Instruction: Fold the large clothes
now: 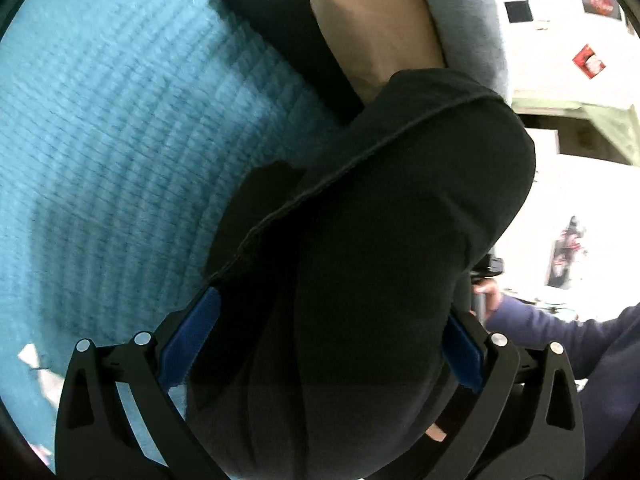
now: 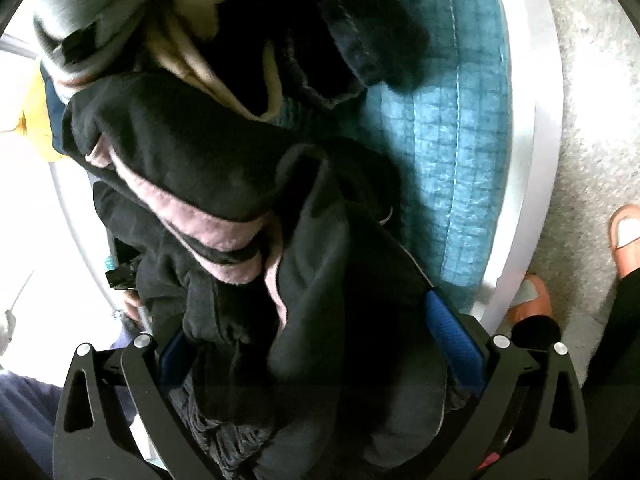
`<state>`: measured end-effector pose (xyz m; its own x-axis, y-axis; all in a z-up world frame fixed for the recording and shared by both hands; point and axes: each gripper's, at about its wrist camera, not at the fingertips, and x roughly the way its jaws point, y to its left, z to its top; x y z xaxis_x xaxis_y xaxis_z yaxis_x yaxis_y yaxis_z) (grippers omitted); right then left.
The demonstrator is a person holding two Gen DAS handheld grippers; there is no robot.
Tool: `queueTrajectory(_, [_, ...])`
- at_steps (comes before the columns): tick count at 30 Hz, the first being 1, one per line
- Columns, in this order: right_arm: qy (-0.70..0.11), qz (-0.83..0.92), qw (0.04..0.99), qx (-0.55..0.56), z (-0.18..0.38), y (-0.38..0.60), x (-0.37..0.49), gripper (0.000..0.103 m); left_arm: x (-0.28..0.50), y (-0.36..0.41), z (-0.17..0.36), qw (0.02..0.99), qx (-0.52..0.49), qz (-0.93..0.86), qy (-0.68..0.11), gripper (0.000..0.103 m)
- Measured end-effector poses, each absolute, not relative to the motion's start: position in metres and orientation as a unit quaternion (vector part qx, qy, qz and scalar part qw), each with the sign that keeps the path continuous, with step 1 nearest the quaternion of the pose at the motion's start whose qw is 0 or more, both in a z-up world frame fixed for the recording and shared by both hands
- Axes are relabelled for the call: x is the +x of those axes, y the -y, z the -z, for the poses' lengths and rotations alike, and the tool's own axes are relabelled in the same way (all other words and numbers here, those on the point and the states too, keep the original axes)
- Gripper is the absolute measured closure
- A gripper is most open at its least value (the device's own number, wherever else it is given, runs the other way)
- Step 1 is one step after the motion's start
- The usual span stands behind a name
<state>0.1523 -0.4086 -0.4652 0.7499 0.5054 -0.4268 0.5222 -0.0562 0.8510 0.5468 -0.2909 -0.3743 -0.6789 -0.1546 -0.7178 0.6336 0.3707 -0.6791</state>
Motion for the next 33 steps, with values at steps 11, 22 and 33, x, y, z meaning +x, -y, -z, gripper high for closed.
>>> queueTrajectory(11, [-0.373,0.026,0.591,0.714,0.460,0.409,0.153,0.006,0.559,0.280,0.374,0.318,0.067,0.579,-0.748,0.003])
queueTrajectory(22, [-0.384,0.032,0.587,0.712,0.476,0.397,0.153,0.006,0.623,0.269,0.371,0.324,-0.007,0.581,-0.747,0.004])
queueTrajectory(33, [-0.389,0.038,0.583,0.712,0.441,0.406,0.168,0.006,0.604,0.265,0.434,0.270,0.106,0.555,-0.780,0.004])
